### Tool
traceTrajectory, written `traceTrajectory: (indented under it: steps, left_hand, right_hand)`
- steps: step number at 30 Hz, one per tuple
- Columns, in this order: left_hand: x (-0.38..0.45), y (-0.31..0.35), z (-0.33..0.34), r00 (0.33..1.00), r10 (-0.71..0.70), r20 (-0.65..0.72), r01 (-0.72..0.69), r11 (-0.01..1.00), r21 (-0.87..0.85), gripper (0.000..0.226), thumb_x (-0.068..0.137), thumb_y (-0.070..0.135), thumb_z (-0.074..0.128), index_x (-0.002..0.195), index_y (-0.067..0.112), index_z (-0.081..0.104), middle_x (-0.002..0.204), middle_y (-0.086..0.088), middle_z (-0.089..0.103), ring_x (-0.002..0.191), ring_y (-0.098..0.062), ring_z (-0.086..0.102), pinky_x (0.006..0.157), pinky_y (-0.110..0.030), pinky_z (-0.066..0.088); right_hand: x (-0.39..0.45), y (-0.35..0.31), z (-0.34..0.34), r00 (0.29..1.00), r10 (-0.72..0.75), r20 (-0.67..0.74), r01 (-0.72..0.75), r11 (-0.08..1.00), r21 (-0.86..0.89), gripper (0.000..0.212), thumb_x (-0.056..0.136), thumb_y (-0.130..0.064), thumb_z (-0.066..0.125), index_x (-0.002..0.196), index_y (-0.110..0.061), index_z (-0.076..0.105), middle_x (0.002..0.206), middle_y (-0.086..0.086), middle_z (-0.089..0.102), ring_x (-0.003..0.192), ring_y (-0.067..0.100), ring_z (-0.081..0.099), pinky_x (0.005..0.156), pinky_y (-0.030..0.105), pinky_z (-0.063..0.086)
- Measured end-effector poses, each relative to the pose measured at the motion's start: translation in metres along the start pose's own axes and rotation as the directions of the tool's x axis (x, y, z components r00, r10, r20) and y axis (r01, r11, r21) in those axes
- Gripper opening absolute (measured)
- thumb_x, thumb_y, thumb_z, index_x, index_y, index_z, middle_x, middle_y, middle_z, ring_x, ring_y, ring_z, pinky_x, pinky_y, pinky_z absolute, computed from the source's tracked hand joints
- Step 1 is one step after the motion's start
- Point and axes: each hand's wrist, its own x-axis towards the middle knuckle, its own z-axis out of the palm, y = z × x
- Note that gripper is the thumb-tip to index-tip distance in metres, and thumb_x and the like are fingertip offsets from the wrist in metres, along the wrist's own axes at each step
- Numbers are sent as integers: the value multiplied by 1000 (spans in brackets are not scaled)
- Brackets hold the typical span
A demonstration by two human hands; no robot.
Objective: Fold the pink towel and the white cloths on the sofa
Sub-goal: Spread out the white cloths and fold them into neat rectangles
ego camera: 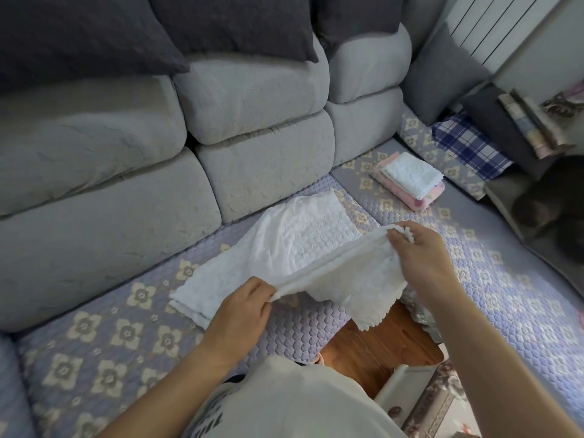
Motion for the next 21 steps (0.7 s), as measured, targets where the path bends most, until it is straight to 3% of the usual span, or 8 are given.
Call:
traceTrajectory:
  steps: [3,5,9,12,14,16,18,21]
  left_hand:
    - [1,-5,-2,987,162,19,-163,975,151,24,74,-8,76,78,12,64,84,3,55,80,-16,52,66,-30,45]
    - [2,-4,-3,982,182,46,-187,966,176,22,73,-8,72,76,12,63,81,2,54,81,-19,51,66,-31,43]
    - [-4,9,-5,998,-59,1,58,981,-187,21,83,-5,66,83,16,66,83,9,56,75,-8,55,67,-20,48]
    - [-5,19,-12,909,-389,151,407,747,-526,21,81,5,78,76,18,62,78,-9,62,75,-31,60,71,-44,54]
    - [-4,17,-16,866,-412,282,499,676,-542,19,83,20,81,80,17,63,78,-17,61,69,-37,55,67,-45,52]
    - [-5,18,-19,861,-389,328,507,695,-509,22,84,21,80,77,18,60,76,-14,60,65,-24,53,66,-37,47]
    - [-3,20,-21,868,-410,281,497,688,-529,26,85,14,78,75,13,54,79,-11,61,65,-18,57,65,-28,49]
    - [7,17,-28,844,-518,140,513,702,-494,24,88,10,75,79,9,53,72,-2,52,55,-3,49,55,-14,43]
  right_hand:
    - [0,3,2,1000,-3,-18,3,1000,-1,23,103,-23,54,99,-4,67,97,28,66,73,35,59,65,35,43]
    - [2,5,3,999,13,-34,-13,1000,15,24,104,-23,54,101,-2,66,99,29,65,73,33,57,67,36,43]
    - [6,7,0,997,54,-63,-52,998,45,26,103,-24,54,105,1,64,103,30,64,75,26,55,69,36,41]
    - [8,10,-3,996,58,-72,-56,998,36,24,103,-22,55,103,-1,66,100,28,66,74,27,57,68,36,43]
    - [8,11,-5,995,58,-79,-55,998,33,21,103,-22,55,102,-6,68,98,22,68,73,25,59,65,34,44]
    - [7,10,-7,997,27,-75,-25,999,24,15,103,-22,56,101,-13,68,97,13,68,73,20,59,63,32,45]
    - [6,8,-10,999,-35,-34,35,999,4,11,102,-25,57,100,-21,67,98,7,67,78,19,60,64,33,47]
    - [8,12,-16,986,-75,147,82,996,-46,13,102,-30,59,96,-29,70,96,4,69,80,25,66,70,43,55]
